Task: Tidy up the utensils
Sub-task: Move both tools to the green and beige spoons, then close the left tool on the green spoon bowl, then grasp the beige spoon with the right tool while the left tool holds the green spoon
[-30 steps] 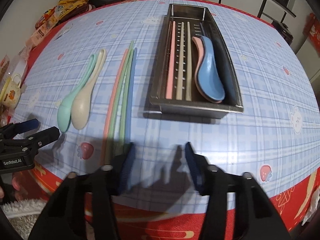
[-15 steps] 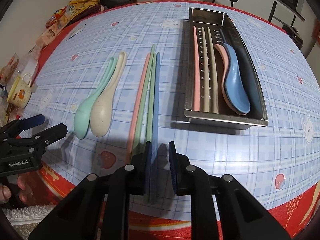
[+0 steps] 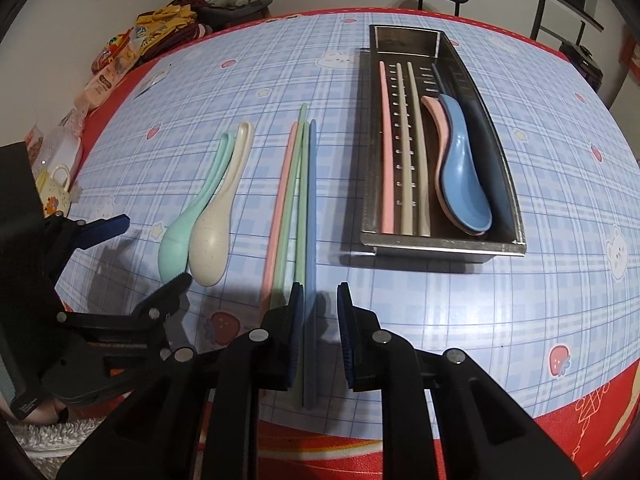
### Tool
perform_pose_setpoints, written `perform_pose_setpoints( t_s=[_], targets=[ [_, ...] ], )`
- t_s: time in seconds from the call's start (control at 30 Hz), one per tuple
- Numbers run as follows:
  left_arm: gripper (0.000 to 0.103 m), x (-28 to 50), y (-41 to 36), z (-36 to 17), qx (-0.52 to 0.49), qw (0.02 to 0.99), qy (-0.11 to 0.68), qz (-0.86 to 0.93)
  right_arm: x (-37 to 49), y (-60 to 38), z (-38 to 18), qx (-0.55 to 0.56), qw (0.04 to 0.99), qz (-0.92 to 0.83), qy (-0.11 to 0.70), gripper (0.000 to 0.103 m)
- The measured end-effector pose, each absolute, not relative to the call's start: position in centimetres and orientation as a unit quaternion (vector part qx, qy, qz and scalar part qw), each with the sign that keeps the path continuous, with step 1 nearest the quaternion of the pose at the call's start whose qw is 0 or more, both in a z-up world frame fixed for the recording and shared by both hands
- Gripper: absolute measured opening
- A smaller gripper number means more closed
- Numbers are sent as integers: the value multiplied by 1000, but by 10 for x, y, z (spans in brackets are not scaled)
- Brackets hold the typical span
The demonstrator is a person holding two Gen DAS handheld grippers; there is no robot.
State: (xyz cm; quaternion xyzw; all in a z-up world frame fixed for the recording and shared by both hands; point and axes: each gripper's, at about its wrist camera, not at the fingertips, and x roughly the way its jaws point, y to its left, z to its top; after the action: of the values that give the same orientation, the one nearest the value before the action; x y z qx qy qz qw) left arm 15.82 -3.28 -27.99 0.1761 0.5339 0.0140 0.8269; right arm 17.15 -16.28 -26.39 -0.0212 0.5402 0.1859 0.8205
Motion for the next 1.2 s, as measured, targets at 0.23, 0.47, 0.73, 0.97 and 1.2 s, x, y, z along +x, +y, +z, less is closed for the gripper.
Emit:
perform_pose_setpoints(
  t_s=[0.23,0.47,0.73,0.97,1.2],
  targets=[
    [41,165,-28,-280,178,820,543,-4,172,-167,-262,-10,823,185,537,17],
    [34,172,16,-270,14,825,565,-20,174,-163,-259,-12,823,192,534,17],
    [34,176,74,-276,-206,788,580,-15,176,-158,-258,-16,821,201,535,17],
    [34,173,97,-287,-319,751,578,-16,182,-146,-253,-26,815,216,537,17],
    [35,162,113,-297,-398,722,566,-22,206,-119,-252,-14,794,246,556,17]
  ],
)
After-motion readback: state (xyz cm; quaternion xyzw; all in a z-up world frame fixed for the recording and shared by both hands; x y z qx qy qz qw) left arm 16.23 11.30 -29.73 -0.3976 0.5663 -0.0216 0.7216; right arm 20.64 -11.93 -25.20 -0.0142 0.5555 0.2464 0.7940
